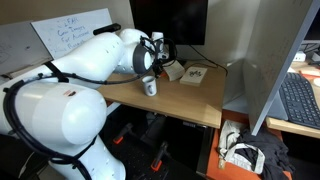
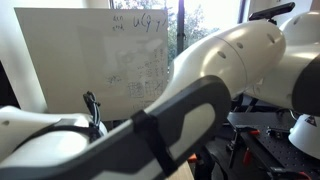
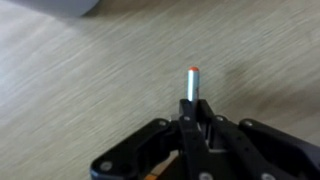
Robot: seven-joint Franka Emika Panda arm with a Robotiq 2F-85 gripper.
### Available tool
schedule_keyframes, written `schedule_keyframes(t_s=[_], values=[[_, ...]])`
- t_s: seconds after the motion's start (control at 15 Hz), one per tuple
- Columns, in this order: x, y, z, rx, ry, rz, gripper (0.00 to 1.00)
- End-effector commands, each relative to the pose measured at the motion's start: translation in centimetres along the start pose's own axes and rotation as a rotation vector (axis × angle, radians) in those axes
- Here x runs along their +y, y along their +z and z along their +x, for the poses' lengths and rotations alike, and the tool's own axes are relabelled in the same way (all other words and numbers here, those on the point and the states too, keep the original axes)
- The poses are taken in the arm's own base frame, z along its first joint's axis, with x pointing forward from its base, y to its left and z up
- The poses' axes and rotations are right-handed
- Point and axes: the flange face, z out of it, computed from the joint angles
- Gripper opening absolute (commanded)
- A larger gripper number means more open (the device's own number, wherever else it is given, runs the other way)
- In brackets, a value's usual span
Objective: Pick up the pen and put it on the book
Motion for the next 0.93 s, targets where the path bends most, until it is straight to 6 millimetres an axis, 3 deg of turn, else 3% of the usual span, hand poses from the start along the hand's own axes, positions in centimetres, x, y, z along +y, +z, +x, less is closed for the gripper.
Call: schedule_keyframes(t_s=[0.0,0.27,0.87], values=[[2.0,-4.1,2.0,-0.089,-0.012,0.141,0.03],[4.9,-8.0,4.0,-0.228,0.035,0.303,0.03],[8.8,-9.7,5.6,-0.543,0.126,0.651,0.03]])
